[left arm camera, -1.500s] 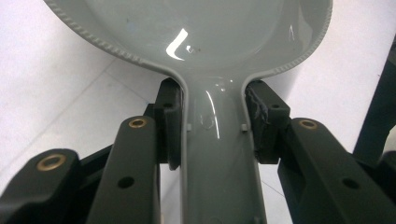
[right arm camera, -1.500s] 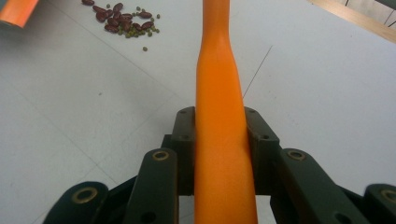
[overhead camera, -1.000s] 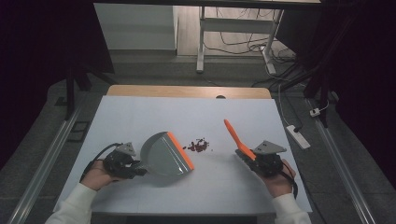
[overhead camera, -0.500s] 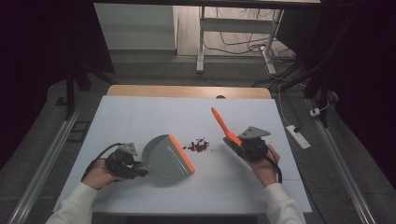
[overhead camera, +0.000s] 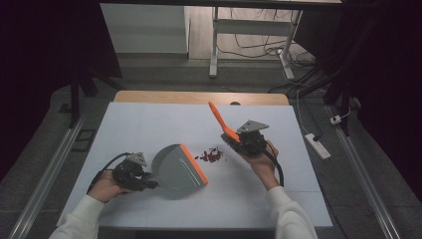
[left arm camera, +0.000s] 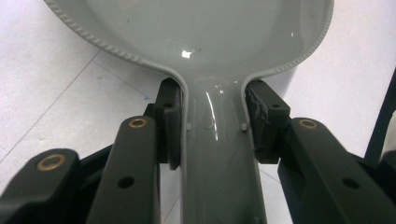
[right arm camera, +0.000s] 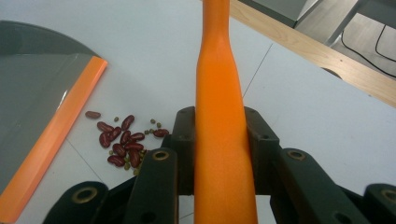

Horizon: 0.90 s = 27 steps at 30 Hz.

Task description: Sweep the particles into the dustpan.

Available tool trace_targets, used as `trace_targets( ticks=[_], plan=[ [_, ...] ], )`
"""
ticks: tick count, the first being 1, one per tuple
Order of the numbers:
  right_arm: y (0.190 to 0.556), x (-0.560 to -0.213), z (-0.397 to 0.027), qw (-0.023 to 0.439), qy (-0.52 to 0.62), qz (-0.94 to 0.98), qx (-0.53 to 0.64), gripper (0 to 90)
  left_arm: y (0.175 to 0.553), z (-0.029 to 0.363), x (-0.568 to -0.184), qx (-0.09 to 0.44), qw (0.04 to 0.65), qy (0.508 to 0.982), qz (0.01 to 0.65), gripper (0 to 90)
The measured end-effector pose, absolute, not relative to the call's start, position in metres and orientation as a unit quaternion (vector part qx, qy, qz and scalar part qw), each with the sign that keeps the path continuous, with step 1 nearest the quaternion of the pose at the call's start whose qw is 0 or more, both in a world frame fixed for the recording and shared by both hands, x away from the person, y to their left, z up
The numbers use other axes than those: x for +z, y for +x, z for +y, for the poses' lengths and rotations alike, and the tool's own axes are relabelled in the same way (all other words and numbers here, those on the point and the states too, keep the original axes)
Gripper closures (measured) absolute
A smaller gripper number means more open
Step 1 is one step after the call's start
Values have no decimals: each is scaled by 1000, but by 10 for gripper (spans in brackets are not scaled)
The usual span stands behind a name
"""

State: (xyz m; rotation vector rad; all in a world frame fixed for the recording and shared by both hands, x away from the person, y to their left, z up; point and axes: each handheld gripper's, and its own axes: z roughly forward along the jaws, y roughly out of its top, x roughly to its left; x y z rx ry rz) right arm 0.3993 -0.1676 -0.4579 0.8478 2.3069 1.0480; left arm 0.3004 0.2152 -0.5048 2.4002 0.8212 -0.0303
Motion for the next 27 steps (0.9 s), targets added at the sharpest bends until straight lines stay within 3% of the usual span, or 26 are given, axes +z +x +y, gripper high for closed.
trace_targets(
  ticks=[27],
  plan=[
    [411, -491, -133, 206, 291, 866, 352, 700, 300, 215, -505, -13, 297, 904, 307, 618]
  ],
)
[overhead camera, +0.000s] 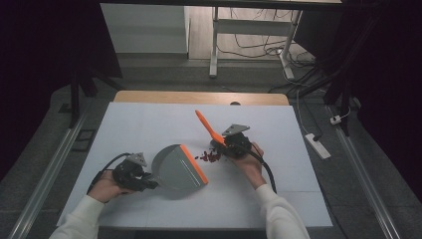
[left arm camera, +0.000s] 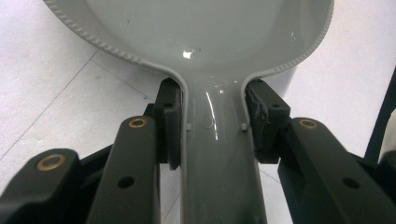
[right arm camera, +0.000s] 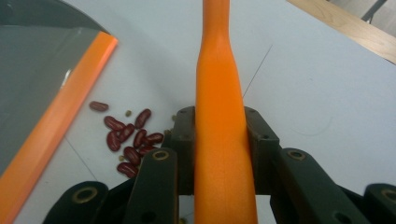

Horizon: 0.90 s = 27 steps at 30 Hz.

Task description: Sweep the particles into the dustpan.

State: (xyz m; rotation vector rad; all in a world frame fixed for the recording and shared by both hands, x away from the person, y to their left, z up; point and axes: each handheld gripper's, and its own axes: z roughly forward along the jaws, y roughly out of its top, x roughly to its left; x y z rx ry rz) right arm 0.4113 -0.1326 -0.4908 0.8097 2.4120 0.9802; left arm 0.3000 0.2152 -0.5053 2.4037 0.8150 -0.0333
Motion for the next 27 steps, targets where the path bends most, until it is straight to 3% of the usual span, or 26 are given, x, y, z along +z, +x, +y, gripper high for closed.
trace_targets(
  ticks=[27],
  plan=[
    [391, -493, -95, 189, 232, 884, 359, 699, 300, 214, -506, -16, 297, 904, 306, 618]
  ],
)
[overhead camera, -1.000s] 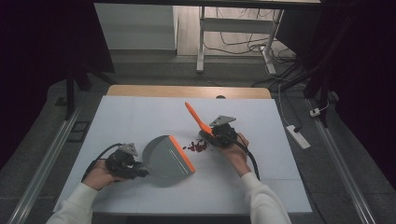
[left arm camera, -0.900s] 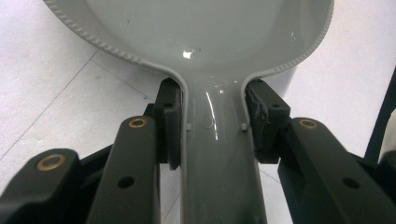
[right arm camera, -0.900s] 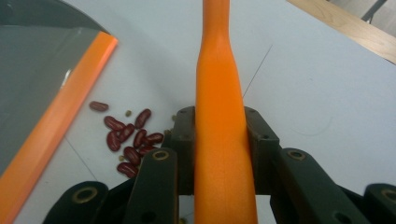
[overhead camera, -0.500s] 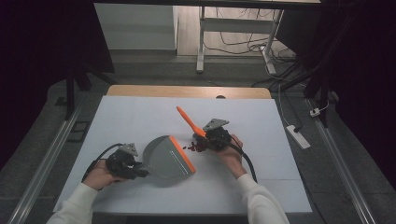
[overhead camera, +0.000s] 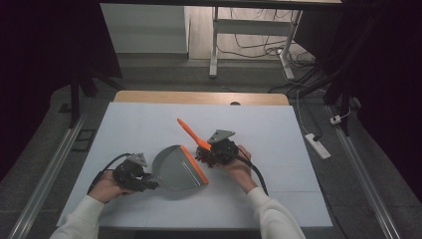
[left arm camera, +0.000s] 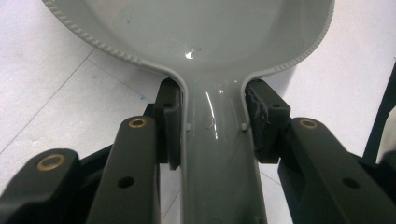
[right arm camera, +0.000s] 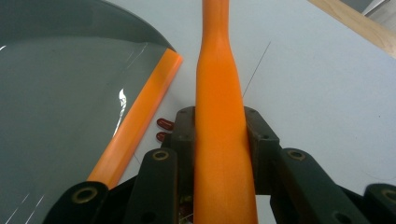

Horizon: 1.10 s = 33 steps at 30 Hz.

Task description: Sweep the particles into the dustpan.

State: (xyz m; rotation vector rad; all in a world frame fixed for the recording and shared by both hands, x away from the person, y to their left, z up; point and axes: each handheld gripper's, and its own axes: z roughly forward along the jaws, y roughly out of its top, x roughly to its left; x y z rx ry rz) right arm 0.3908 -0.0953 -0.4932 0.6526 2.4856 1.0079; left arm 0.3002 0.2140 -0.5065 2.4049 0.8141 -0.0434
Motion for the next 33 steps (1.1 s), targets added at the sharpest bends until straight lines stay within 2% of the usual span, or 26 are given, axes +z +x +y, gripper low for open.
trace_targets(
  ticks=[33],
  plan=[
    [371, -488, -65, 164, 182, 893, 378, 699, 300, 212, -507, -15, 293, 906, 305, 617]
  ],
)
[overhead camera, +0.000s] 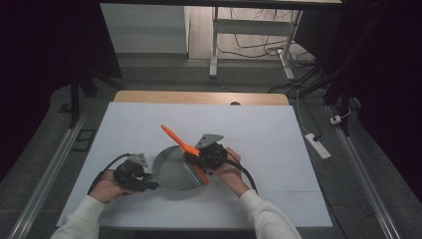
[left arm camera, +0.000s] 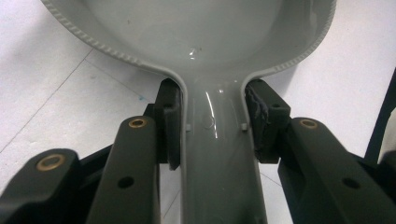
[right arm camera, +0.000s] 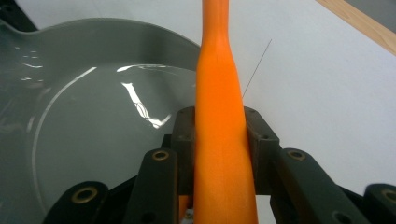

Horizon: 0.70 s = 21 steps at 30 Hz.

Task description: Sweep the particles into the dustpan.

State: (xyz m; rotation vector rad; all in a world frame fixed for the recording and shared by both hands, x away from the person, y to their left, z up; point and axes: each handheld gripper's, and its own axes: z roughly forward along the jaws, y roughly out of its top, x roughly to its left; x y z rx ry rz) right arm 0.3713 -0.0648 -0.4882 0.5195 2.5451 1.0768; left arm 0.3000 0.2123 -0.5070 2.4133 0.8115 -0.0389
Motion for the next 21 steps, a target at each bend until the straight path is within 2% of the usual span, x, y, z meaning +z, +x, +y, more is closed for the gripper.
trace_targets(
  ticks=[5, 12, 21],
  plan=[
    [368, -483, -63, 150, 171, 889, 397, 699, 300, 212, -507, -14, 293, 906, 305, 617],
    [378, -471, -83, 192, 217, 865, 411, 699, 300, 212, -507, -15, 293, 906, 305, 617],
    [396, -479, -94, 193, 248, 863, 396, 699, 298, 214, -506, -15, 293, 906, 306, 617]
  ],
)
